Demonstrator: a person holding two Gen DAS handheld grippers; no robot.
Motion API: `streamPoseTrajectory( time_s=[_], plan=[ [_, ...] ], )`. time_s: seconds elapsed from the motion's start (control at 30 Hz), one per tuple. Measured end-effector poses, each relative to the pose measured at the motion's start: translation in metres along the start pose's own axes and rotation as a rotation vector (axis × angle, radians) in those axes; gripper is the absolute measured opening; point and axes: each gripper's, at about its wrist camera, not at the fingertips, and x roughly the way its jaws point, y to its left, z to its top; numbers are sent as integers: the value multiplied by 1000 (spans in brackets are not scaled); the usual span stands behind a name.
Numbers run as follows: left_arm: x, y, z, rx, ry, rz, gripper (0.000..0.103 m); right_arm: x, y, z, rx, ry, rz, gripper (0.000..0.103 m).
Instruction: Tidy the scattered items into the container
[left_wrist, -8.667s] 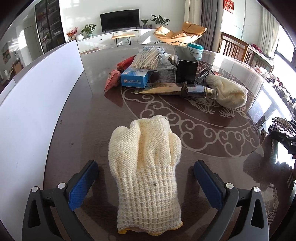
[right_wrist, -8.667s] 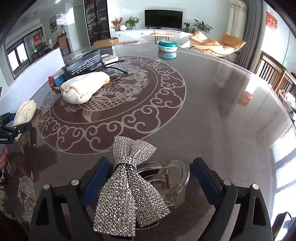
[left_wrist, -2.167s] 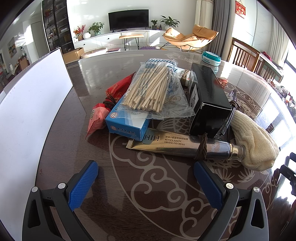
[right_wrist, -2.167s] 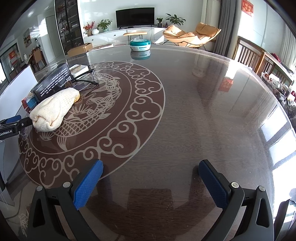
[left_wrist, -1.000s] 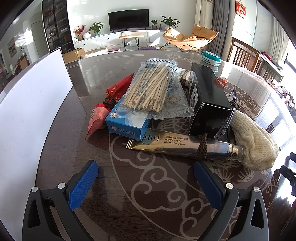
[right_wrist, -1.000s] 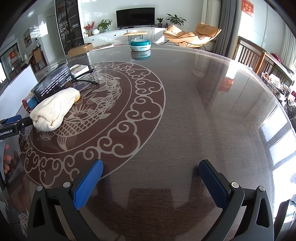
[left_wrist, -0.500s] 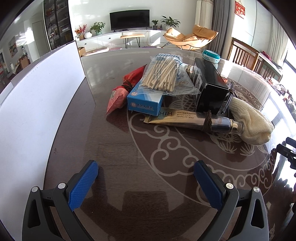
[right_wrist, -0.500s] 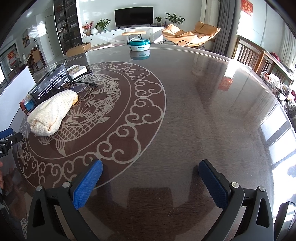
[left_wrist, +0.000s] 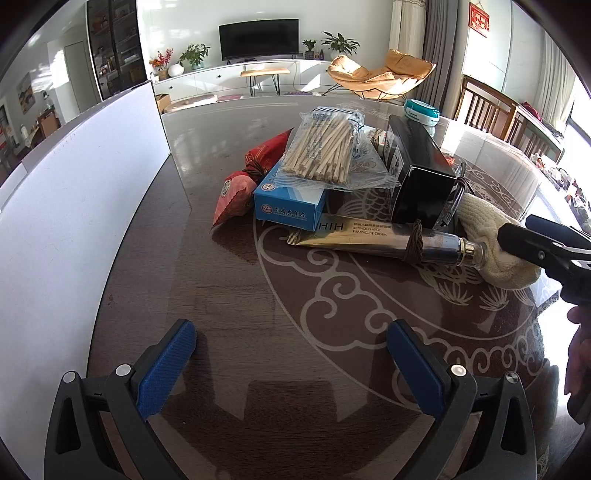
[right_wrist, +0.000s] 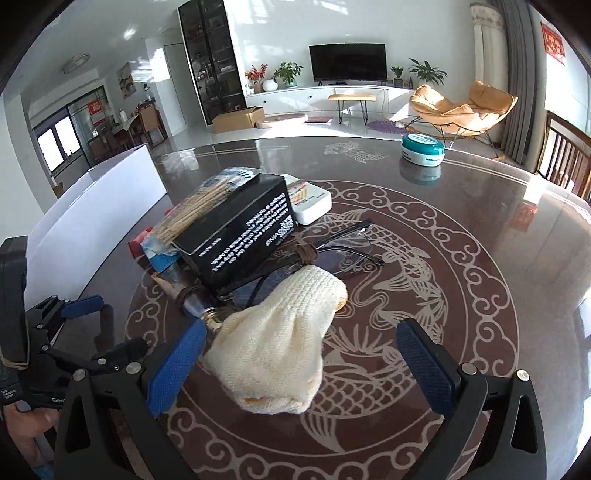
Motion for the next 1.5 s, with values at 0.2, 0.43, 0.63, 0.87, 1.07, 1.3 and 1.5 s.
streamPoseTrajectory(
  time_s=[0.2,0.43,0.63,0.87,1.07,1.3,1.5],
  plan=[
    [0,0,0,0,0,0,103,-20,-87,-8,169,-10,-286,103],
    [0,0,0,0,0,0,103,-49,-34,-17,-78,-103,-95,103],
    [0,1,0,-4,-2,-7,103,4,21,3,-212,-56,-154,103],
    [-8,22,-3,-102,-53,-142,103,34,31,6,-270,40,15,103],
    [-9,23,-4,-128,-66,-168,103,26,64,-23,-430,66,112,103],
    [-11,18,-6,-126,-72,-216,103,32,44,-23,-293,106,53,103],
    [-14,25,-7,-151,-81,-234,103,34,81,-20,-360,120,133,103]
  ],
)
